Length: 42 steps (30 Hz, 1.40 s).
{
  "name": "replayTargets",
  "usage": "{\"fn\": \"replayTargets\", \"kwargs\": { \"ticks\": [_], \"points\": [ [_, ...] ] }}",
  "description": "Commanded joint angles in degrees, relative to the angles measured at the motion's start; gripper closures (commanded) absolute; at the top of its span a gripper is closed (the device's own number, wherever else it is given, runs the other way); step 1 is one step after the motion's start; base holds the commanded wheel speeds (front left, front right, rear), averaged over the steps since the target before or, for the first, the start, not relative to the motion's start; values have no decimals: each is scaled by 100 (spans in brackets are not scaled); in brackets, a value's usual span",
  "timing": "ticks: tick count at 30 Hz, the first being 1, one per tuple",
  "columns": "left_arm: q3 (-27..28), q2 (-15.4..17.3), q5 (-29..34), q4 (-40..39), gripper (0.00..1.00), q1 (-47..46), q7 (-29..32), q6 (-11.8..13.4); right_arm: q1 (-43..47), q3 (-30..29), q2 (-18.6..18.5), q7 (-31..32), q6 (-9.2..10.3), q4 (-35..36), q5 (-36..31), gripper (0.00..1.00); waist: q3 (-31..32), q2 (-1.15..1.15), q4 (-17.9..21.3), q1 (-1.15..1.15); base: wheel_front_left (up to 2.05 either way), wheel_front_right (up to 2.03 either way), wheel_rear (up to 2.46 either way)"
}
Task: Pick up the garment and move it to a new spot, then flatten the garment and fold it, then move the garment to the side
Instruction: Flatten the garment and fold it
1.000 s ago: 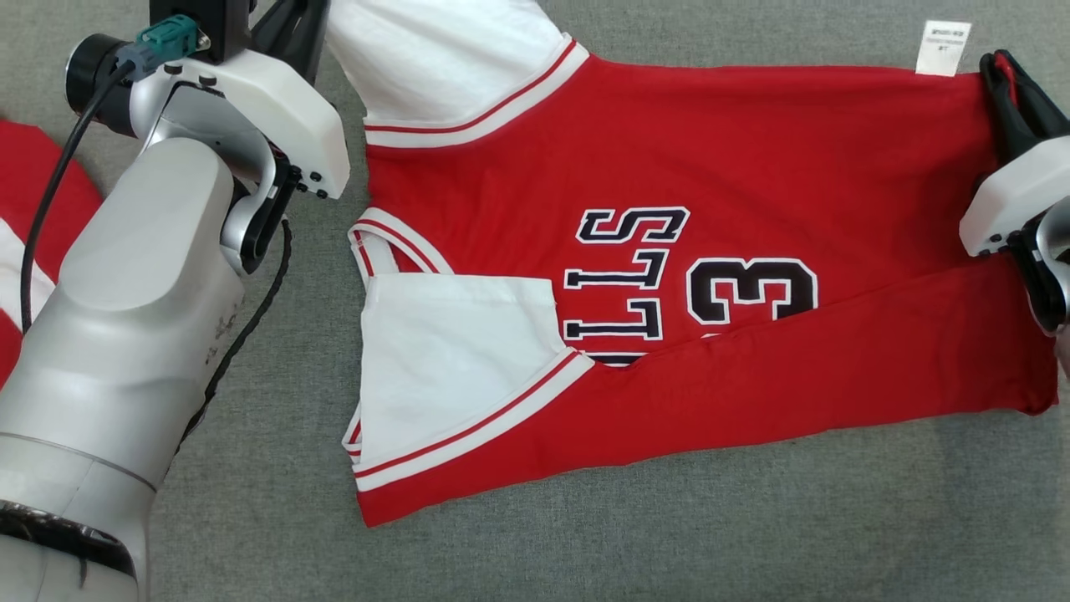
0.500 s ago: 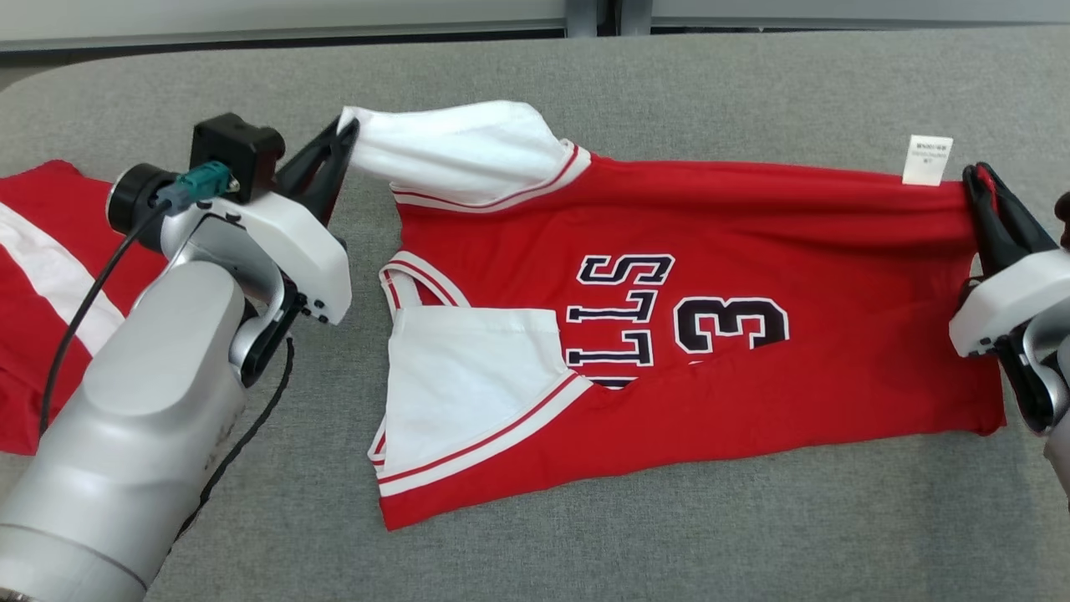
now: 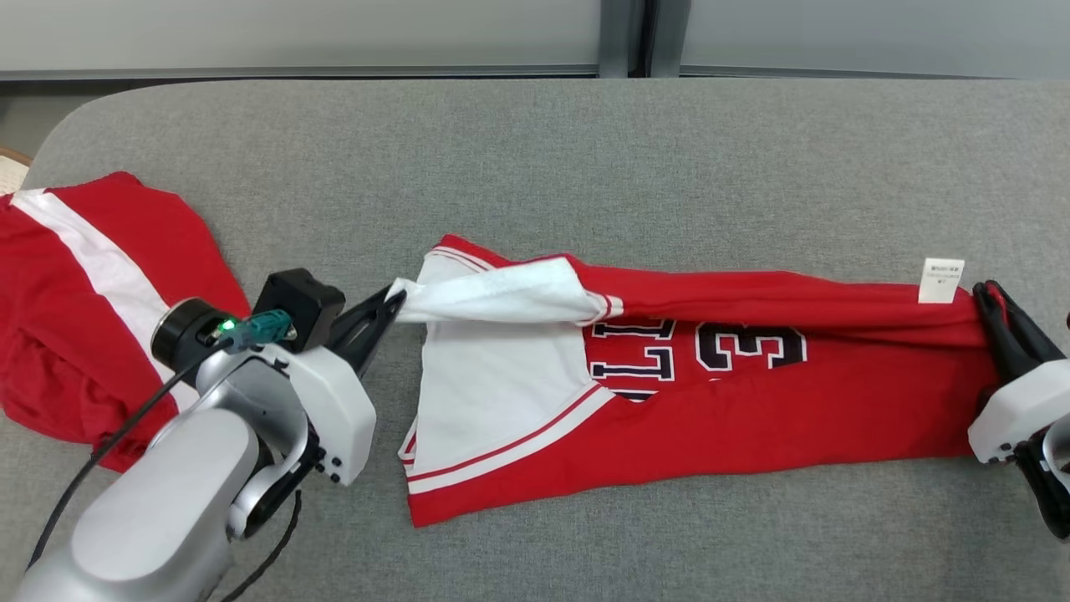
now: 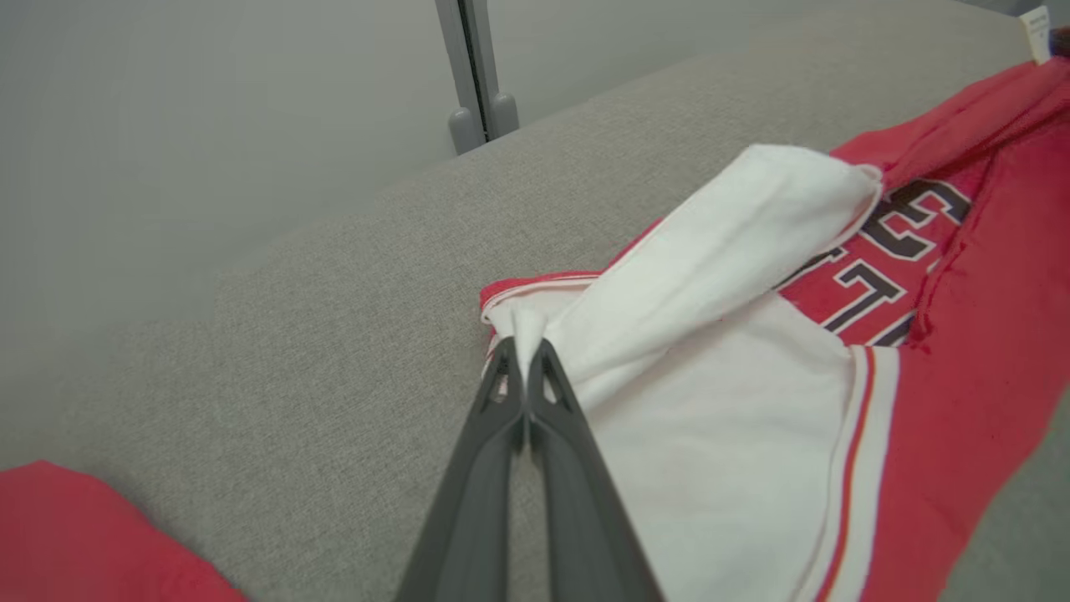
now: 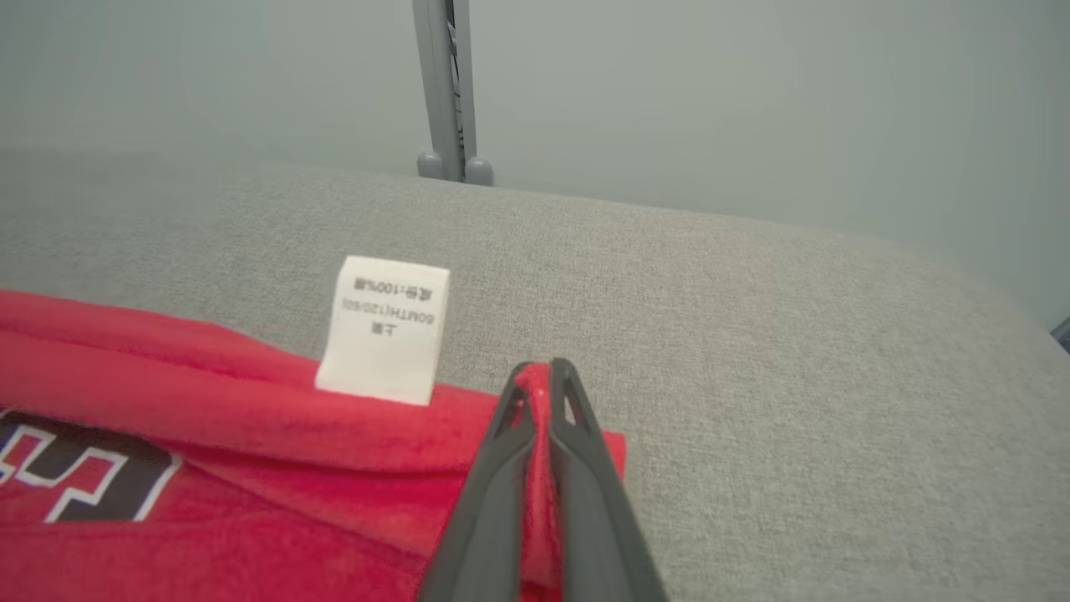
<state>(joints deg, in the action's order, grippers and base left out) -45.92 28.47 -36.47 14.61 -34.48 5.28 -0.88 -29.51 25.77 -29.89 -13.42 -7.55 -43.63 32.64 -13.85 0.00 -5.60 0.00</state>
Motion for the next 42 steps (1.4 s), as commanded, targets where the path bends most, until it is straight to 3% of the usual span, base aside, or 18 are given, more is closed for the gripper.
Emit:
{"fn": "replayTargets", "kwargs": {
  "ticks": [1,9,20,22,23,28,30,31,32,33,34,39,42],
  "points": [
    [-5,61,-35,-60,100,79,39,38,82,15,-39,29,12,30,39,100,17,0,-7,0,0,0,0],
    [-266,528,-173,-1065,100,658,822,212,457,120,-201,417,12,315,304,100,84,0,-2,0,0,0,0],
    [-492,590,-291,-1310,100,949,1169,294,785,190,-351,1022,12,635,546,100,126,0,62,0,0,0,0],
    [-523,592,-291,-1283,100,966,1204,277,814,174,-385,1128,12,666,551,59,136,0,71,0,0,0,0],
    [-548,597,-291,-1266,100,968,1225,266,839,148,-388,1193,12,657,576,0,144,0,73,0,0,0,0],
    [-534,635,-288,-1206,100,943,1232,288,917,-34,-385,1302,12,656,534,0,191,0,75,0,0,0,0],
    [-537,629,-314,-1188,87,949,1227,287,945,-112,-364,1335,12,659,509,0,216,0,71,0,0,0,0],
    [-546,628,-333,-1183,64,960,1244,279,941,-175,-377,1322,12,651,479,0,229,0,69,0,0,0,0],
    [-555,630,-351,-1186,50,975,1260,274,925,-242,-385,1295,12,641,449,0,241,0,69,0,0,0,0],
    [-564,631,-366,-1198,5,989,1264,266,907,-305,-381,1271,12,637,401,0,254,0,70,0,0,0,0],
    [-570,628,-386,-1213,0,1006,1275,253,882,-380,-371,1224,12,612,343,0,266,0,71,0,0,0,0],
    [-492,613,-540,-1328,0,1026,1195,161,746,-771,-268,906,12,517,-6,0,309,0,68,0,0,0,0],
    [-244,561,-581,-1312,0,952,848,337,674,-1061,-111,543,12,540,-280,0,340,0,59,0,0,0,0]
  ]
}}
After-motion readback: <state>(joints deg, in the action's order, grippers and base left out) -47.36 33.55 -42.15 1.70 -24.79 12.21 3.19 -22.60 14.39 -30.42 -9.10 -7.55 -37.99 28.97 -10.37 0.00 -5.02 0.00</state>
